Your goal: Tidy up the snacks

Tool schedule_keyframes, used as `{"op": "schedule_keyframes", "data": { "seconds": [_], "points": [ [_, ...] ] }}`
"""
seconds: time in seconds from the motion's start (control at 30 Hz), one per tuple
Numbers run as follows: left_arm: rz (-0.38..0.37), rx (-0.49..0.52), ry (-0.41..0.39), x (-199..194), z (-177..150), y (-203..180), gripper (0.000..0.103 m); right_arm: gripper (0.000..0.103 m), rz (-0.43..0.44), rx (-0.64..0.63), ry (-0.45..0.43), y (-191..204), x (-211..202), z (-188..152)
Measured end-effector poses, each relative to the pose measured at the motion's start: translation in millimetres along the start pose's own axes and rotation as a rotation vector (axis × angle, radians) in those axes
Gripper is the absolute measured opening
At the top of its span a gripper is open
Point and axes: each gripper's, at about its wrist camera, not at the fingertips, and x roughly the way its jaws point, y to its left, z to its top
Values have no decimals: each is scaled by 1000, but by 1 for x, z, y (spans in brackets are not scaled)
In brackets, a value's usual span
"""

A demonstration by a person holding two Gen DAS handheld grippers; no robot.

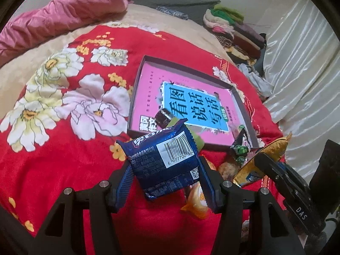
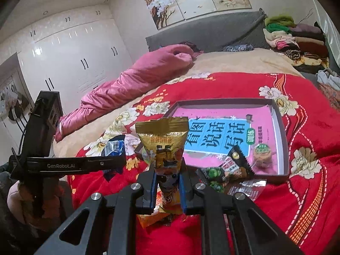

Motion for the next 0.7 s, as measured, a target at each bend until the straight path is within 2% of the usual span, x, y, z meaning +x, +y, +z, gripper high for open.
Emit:
{"op": "schedule_keyframes", "data": {
  "seconds": [0.47, 0.7],
  "points": [
    [-17, 31, -43, -6, 17, -22, 60, 18, -22, 37, -89, -20, -15, 17],
    [-51, 44, -48, -4, 26, -35, 60, 17, -35, 63, -128, -35, -24, 25]
  ]
}}
